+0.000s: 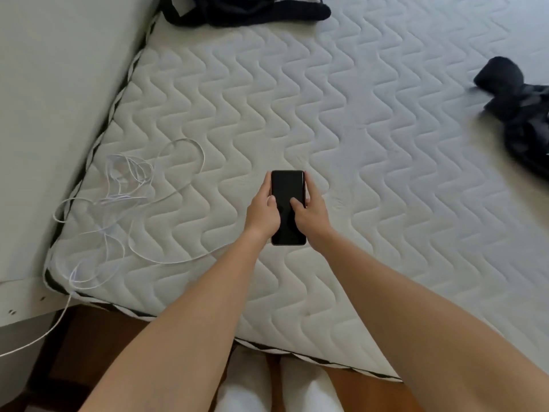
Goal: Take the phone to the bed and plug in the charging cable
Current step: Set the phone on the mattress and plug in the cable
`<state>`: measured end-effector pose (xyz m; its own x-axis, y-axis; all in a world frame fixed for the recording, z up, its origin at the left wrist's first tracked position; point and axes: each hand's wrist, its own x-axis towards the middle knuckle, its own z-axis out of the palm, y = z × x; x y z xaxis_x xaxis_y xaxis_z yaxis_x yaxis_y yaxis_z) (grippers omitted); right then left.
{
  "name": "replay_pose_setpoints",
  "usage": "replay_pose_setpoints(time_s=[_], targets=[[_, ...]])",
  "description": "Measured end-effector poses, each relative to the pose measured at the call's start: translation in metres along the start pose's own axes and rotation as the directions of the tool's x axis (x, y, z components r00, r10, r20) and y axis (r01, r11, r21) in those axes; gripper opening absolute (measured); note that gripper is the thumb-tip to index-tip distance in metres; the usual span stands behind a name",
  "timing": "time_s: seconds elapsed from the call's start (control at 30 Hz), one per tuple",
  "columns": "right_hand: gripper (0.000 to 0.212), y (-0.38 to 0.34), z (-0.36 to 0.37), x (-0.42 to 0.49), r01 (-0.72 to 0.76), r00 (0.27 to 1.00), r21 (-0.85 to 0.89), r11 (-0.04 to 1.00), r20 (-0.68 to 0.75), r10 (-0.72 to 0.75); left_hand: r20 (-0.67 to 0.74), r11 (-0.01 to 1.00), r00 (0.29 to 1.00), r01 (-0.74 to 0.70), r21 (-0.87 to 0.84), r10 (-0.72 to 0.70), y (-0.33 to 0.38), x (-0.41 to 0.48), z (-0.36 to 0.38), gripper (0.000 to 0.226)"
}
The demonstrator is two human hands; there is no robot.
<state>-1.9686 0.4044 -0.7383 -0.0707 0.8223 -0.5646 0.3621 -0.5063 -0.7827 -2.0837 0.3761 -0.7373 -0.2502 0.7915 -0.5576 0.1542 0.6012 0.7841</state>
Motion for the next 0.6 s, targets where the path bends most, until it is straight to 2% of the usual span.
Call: replay_pose_setpoints(time_s=[0.2,0.5,0.6], targets=[[0.074,0.037,0.019,0.044,-0.018,1.000,-0.057,0.998,-0.010,0.018,0.020,0.998,0.998,0.058,0.034,-0.058,-0.039,0.033,0.015,0.060],[0.075,0.058,0.033,0.071,0.010,0.998,-0.208,0.978,-0.055,-0.022,0.106,0.999,0.994,0.028,-0.044,-0.024,-0.060,0.051,0.006,0.065],[0.074,0.058,0.029,0.072,-0.007,0.992,-0.300,0.954,-0.121,-0.031,-0.028,0.999,1.000,-0.003,0.050,0.004,-0.069,0.051,0.001,0.055]])
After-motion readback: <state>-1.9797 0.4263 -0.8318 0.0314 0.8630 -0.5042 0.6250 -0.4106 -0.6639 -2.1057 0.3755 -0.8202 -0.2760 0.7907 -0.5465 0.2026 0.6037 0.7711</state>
